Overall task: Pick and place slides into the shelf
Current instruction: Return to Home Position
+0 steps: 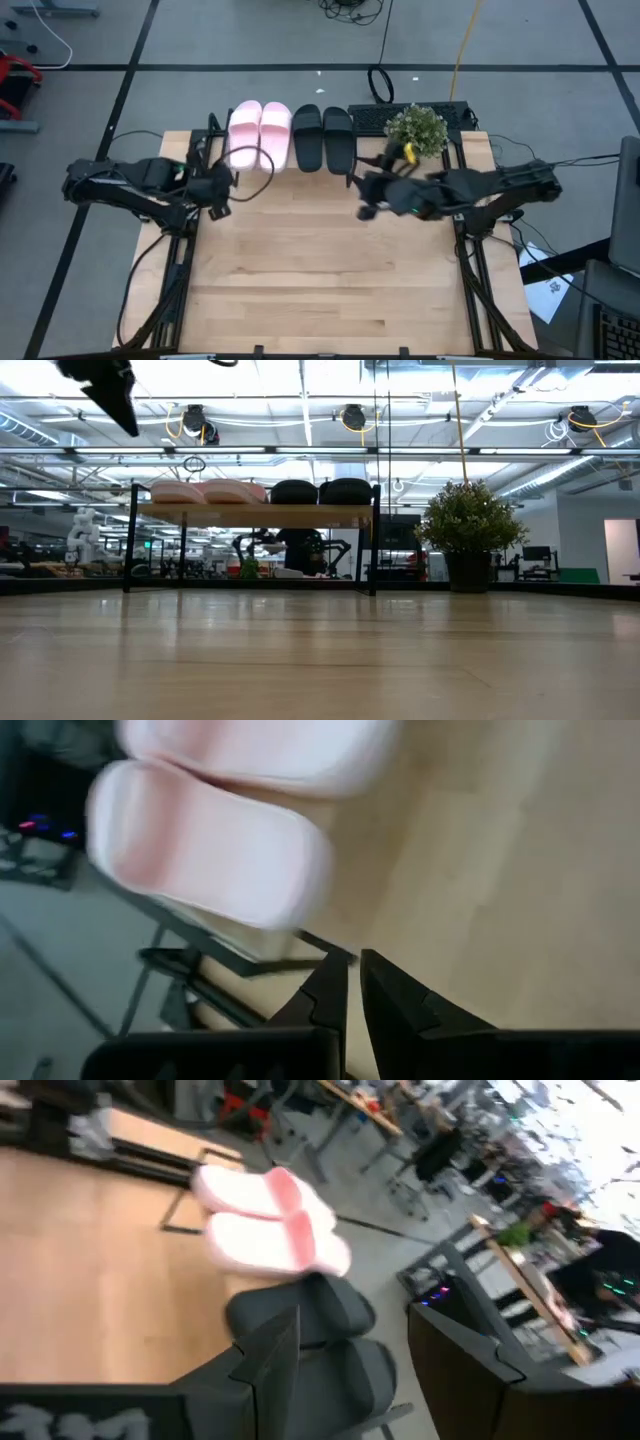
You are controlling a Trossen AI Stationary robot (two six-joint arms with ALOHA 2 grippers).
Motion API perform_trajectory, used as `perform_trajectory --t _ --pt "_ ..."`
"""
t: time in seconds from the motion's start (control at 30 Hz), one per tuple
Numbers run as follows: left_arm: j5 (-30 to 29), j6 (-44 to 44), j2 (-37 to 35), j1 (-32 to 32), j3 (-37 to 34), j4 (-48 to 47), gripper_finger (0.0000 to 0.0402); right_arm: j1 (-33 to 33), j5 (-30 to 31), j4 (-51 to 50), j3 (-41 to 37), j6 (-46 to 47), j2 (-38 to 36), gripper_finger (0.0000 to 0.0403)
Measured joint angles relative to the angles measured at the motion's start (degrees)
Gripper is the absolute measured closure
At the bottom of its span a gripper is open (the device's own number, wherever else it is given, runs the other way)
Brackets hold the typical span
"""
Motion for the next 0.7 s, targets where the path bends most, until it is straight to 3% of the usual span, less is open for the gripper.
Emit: perform_trajectory --t 0.2,0.43,0.53,0.7 --pt "1.81 -5.16 -6.81 -7.74 -0.22 -1.1 0.0369 6.08 -0.07 -8.77 -2.81 9.24 -7.05 0.0225" --pt "5.33 -14.65 -21.46 -17.79 -0.33 -0.68 0.0369 10.26 -0.11 -9.11 -14.72 21.34 -17.15 0.0225" --pt "7.75 -15.81 -27.38 -21.38 -2.8 5.43 0.0369 11.87 -0.18 -8.3 -22.39 28.15 -22.08 0.0225" --pt "10.59 -7.79 -35.02 -25.67 -14.25 22.2 0.0369 14.86 -5.23 -1.0 -37.93 33.96 -29.13 0.0225"
